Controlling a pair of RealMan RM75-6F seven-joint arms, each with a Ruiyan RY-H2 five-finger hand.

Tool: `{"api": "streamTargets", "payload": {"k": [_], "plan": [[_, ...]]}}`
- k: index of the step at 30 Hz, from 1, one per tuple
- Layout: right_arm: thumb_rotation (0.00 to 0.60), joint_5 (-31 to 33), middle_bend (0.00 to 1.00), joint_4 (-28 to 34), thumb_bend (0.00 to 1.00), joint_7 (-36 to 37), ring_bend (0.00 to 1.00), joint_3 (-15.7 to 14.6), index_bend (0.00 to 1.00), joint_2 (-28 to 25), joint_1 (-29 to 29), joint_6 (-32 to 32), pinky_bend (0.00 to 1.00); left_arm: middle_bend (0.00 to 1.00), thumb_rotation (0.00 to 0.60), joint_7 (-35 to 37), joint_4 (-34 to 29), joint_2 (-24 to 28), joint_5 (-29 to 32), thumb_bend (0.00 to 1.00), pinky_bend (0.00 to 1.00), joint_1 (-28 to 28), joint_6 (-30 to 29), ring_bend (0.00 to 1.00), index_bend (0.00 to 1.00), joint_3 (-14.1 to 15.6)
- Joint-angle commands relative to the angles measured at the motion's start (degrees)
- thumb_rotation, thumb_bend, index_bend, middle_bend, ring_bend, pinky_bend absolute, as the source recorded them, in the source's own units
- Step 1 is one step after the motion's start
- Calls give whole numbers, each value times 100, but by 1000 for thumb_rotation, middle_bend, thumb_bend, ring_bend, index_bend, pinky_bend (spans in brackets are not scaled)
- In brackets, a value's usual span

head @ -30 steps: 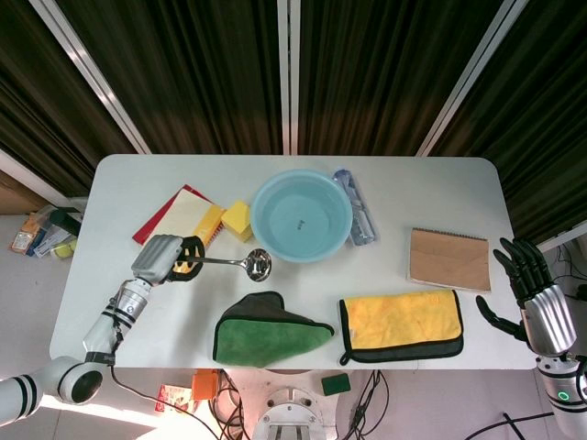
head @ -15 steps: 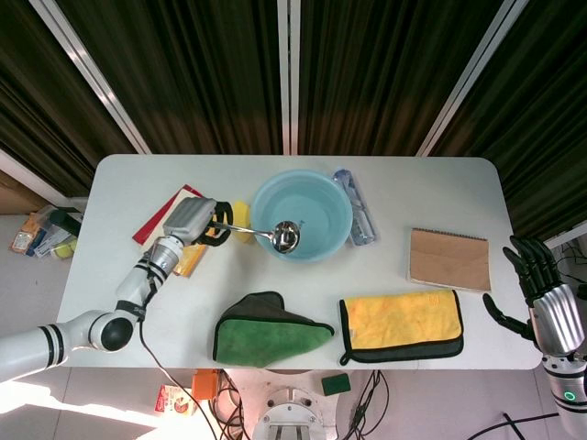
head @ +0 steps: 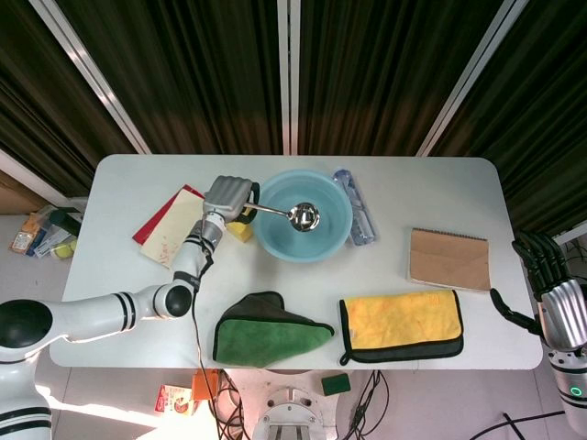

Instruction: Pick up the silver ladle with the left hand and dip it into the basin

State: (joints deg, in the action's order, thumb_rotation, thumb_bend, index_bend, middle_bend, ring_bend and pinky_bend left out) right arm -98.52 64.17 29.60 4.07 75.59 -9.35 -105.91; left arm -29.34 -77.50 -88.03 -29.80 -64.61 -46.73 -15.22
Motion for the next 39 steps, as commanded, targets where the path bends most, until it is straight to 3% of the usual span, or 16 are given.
{"api": "streamTargets", "payload": {"k": [1,13,28,34,39], "plan": [[600,24,0,-40,345,38,0,17,0,14,-14,24,0,724,600,-113,216,-183,-3,396,831,-87,-49,703,823,110],[600,72,0,-92,345,99,0,49,0,9,-18,41,0,723,600,-308,911,-737,-635,396,822,-135,-194,701,825,393],[600,89,0,-132,346,156,0,38,0,-3,-6,64,0,725,600,-324,1285,-1071,-995,396,822,-27,-84,701,825,437],[600,122,0,-164,346,175,0,54,0,15,-2,74,0,724,600,-140,1107,-1040,-944,396,822,14,13,701,825,255],[600,46,0,-124,346,119,0,46,0,-2,9,-25,0,723,600,-170,875,-825,-439,397,823,-33,235,702,825,71]]}}
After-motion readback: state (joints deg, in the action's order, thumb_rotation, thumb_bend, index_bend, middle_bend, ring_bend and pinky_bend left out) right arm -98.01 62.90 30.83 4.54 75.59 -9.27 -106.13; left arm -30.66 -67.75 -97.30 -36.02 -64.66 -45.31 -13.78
